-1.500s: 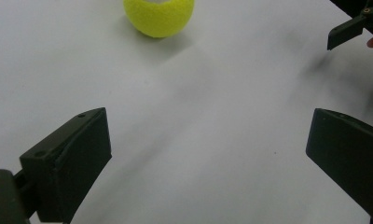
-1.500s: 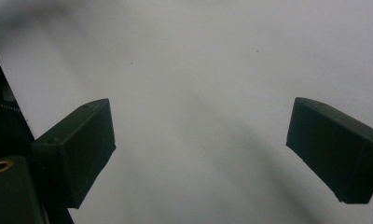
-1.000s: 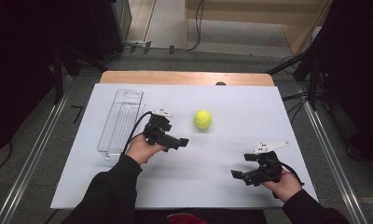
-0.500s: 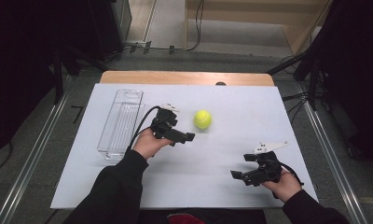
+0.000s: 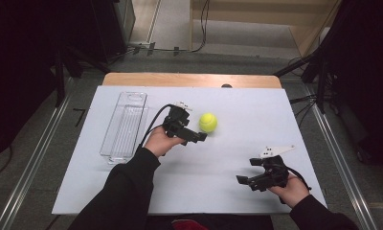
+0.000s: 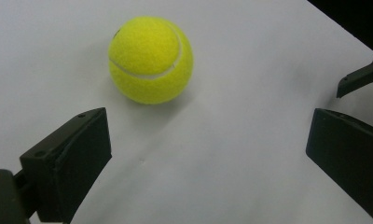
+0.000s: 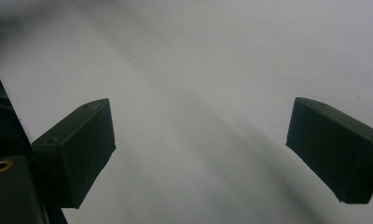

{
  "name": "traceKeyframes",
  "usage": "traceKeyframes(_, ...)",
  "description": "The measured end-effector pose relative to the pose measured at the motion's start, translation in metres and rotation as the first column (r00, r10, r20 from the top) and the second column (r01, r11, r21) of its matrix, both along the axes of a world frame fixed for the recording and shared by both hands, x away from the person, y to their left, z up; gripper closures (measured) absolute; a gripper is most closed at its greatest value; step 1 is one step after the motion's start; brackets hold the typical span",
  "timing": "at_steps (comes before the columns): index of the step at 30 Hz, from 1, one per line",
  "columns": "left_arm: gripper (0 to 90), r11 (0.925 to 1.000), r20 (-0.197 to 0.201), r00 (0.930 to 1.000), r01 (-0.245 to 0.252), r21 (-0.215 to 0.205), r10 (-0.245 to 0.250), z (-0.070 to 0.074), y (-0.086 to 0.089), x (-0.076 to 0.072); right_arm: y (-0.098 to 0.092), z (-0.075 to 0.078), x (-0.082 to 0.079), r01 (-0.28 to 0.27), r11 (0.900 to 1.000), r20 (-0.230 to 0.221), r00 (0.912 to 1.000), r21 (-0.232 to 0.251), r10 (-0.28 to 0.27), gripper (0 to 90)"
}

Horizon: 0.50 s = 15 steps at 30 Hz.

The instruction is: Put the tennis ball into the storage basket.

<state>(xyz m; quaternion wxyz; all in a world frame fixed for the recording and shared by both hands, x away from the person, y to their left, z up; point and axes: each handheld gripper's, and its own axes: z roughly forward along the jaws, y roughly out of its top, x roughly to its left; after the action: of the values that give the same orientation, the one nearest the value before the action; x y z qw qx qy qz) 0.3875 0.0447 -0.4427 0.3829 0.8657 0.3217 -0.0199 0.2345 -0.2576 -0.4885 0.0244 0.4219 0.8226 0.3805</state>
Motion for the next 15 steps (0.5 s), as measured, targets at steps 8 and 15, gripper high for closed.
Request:
traceKeyframes(8, 0.5, 0.9998, 0.014, 0.9998, -0.016, 0.011, 0.016, 0.002, -0.005, 0.012, 0.0, -0.001, 0.0, 0.002, 1.0, -0.006, 1.0, -0.005, -0.002, 5.9)
traceKeyframes(15, 0.5, 0.9996, 0.018, 0.9995, -0.027, 0.009, 0.027, 0.005, -0.011, 0.02, -0.001, -0.001, 0.0, 0.004, 1.0, -0.008, 1.0, -0.012, -0.004, 5.9)
